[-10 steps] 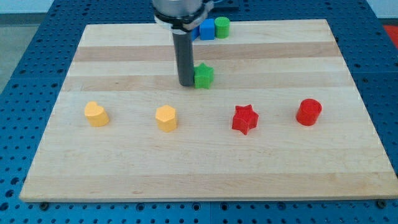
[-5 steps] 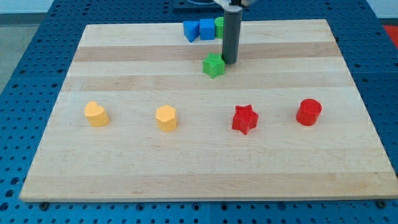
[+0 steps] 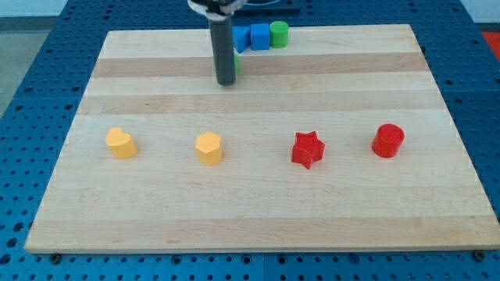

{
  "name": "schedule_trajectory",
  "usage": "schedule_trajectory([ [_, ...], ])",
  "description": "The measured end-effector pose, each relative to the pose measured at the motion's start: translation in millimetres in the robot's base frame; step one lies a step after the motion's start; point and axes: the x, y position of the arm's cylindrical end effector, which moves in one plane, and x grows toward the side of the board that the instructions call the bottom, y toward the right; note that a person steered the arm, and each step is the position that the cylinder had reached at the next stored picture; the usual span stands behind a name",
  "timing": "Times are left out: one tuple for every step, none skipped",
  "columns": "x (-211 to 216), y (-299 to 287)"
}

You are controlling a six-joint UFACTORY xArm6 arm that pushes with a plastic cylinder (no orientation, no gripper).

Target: Place the green star below the blue blocks

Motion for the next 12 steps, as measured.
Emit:
schedule_trajectory([
  [-10, 0],
  [21, -32],
  [28, -84],
  [27, -115],
  [-4, -118],
  [-28, -101],
  [-29, -60],
  [-29, -17],
  [-29, 15],
  [-1, 13],
  [28, -46],
  [28, -144],
])
